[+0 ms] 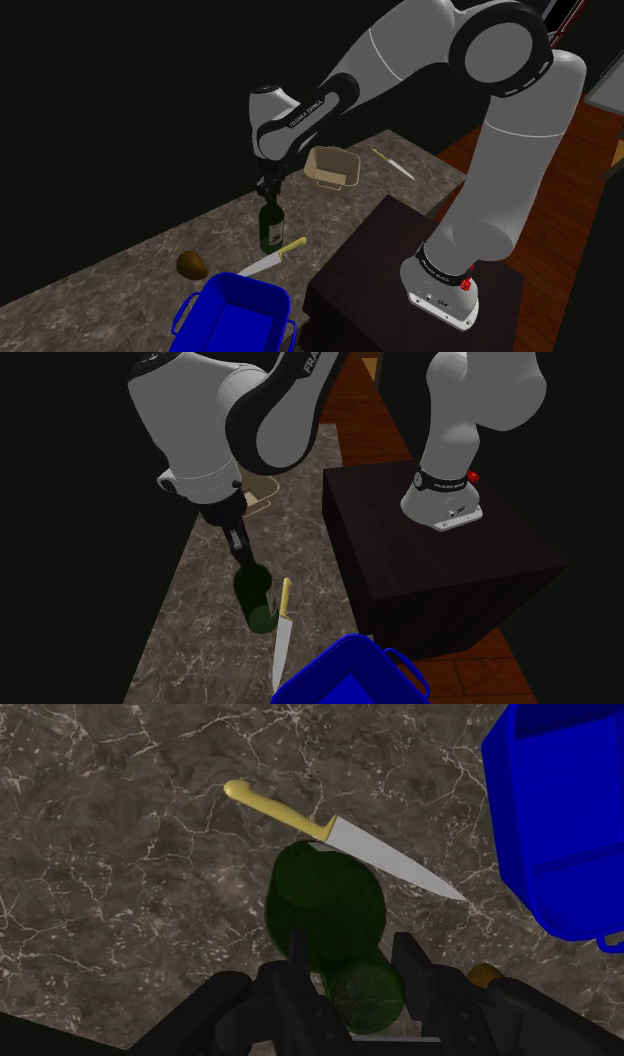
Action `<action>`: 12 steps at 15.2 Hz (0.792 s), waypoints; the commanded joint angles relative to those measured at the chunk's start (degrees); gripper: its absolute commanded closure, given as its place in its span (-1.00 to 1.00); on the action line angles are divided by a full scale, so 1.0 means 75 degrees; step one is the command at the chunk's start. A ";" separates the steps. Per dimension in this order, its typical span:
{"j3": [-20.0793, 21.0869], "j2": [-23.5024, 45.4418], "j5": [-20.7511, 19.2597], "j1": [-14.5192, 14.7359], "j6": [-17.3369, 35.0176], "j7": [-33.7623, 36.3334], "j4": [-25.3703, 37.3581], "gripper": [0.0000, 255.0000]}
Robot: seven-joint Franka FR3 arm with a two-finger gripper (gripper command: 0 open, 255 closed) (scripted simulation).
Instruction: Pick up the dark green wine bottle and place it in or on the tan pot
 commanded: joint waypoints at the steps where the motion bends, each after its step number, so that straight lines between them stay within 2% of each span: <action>1: 0.0010 -0.0127 0.0031 -0.0014 -0.0135 -0.0023 0.0009 1.00; 12: 0.0057 -0.0912 0.0210 -0.0062 -0.1176 -0.0110 0.0278 1.00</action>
